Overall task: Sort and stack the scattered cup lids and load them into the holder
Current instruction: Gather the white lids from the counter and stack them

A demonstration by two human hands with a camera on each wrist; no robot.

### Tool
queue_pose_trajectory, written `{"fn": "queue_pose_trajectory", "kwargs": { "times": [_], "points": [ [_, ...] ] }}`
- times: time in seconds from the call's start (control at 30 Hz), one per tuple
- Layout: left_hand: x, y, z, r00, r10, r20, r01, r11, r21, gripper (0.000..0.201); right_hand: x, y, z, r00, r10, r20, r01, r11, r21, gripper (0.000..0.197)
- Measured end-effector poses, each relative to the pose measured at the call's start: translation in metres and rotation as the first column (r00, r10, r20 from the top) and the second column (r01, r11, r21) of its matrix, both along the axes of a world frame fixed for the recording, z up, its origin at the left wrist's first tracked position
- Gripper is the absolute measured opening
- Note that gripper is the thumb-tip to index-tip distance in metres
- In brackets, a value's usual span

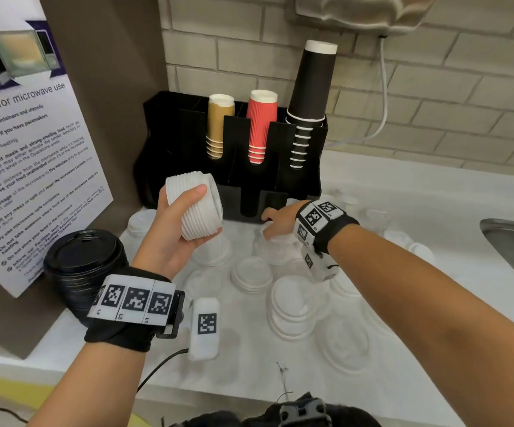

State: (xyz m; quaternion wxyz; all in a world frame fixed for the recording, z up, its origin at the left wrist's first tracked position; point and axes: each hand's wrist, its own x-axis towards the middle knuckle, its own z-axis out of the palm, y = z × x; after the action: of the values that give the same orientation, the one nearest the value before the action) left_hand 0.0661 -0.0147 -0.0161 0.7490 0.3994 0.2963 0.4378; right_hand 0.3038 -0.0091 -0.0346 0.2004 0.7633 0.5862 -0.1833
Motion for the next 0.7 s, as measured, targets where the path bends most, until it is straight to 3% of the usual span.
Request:
{"fn": "queue_pose_trajectory", "kwargs": {
  "times": [0.2, 0.27, 0.4, 0.6, 0.7],
  "points": [
    [-0.001, 0.005, -0.002, 1.0, -0.01, -0.005, 0.01, 1.0, -0.007, 0.073, -0.034, 0.014, 0.024, 0.957, 0.134, -0.256, -0.097, 0.983, 0.155, 0.085],
    [-0.003, 0.007, -0.003, 1.0, -0.007, -0.002, 0.007, 1.0, -0.014, 0.072, -0.035, 0.016, 0.026, 0.968, 0.136, -0.211, -0.109, 0.985, 0.135, 0.088],
    [-0.006, 0.009, -0.004, 1.0, -0.002, -0.001, 0.002, 1.0, -0.03, 0.069, -0.015, 0.01, 0.02, 0.981, 0.183, 0.062, -0.177, 0.98, -0.092, 0.07],
    [-0.006, 0.012, -0.002, 0.999, -0.032, -0.017, 0.031, 0.999, -0.026, 0.072, 0.001, 0.004, 0.001, 0.977, 0.191, -0.096, -0.201, 0.972, -0.118, 0.076],
    [-0.003, 0.012, 0.0, 0.999, -0.046, -0.025, 0.044, 0.998, -0.043, 0.073, 0.001, 0.007, -0.007, 0.963, 0.257, -0.075, -0.264, 0.958, -0.109, 0.079]
  ]
}}
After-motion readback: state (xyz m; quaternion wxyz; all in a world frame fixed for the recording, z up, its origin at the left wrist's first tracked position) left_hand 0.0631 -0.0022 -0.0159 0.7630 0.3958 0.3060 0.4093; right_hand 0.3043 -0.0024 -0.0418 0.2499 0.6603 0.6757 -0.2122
